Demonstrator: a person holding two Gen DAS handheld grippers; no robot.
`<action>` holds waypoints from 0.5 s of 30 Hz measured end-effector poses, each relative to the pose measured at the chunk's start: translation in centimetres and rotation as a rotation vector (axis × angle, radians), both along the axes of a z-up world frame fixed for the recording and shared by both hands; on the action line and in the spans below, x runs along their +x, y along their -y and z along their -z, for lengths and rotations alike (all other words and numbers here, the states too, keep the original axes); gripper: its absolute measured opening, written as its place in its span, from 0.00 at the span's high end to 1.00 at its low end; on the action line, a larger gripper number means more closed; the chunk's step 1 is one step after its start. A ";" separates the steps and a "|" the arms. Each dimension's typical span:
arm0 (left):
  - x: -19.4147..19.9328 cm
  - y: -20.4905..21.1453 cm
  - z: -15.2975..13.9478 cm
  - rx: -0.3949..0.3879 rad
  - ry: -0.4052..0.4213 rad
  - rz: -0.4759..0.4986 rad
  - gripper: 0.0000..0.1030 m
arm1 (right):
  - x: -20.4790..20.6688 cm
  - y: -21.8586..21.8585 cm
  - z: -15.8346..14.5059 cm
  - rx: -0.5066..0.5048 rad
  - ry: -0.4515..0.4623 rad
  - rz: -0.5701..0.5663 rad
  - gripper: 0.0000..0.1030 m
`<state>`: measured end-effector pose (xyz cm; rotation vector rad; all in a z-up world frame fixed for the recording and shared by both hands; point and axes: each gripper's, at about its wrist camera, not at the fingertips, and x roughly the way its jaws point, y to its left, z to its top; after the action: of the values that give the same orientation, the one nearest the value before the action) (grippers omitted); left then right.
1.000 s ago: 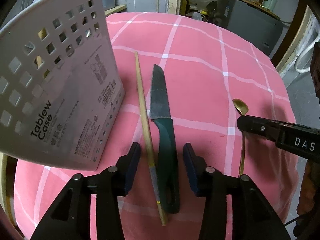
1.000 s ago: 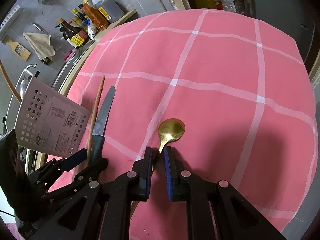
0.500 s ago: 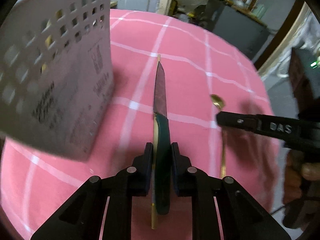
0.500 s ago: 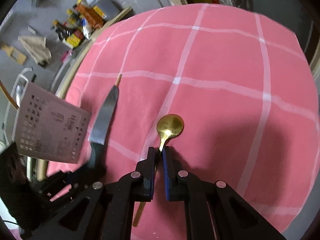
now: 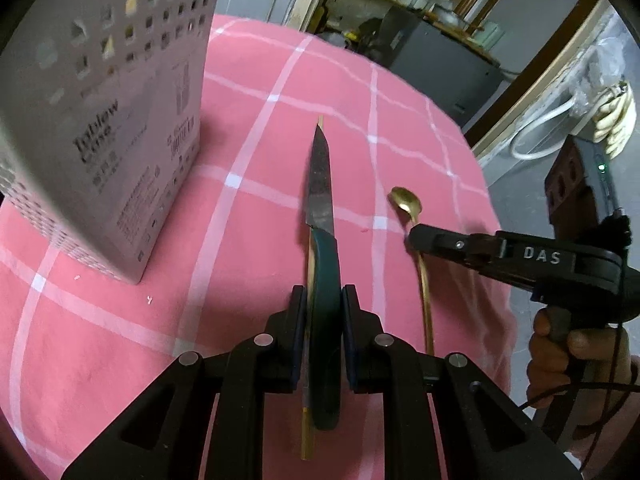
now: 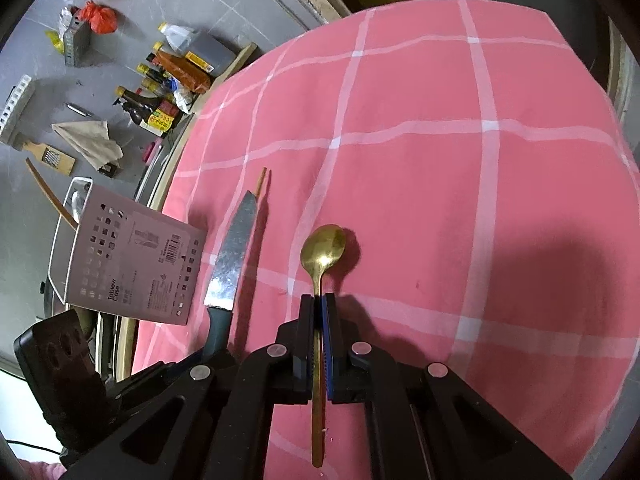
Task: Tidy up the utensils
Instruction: 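Regrip the knife with the left tool while the right tool lifts the gold spoon, then lift the knife and gold spoon and carry both over the white holder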
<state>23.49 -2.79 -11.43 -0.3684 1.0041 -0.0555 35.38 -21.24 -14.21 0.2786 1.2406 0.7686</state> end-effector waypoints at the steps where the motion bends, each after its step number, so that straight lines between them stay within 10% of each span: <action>1: -0.2 0.0 -0.2 -0.004 0.019 0.001 0.87 | -0.1 0.0 -0.1 0.003 0.004 0.002 0.96; 15: -1.1 0.6 -3.8 -0.001 0.222 0.017 0.87 | -1.7 1.5 -3.2 0.109 0.185 0.082 0.96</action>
<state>22.43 -3.42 -7.64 -0.3466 0.7881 -0.1093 33.72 -22.75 -11.02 0.3382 1.0092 0.7746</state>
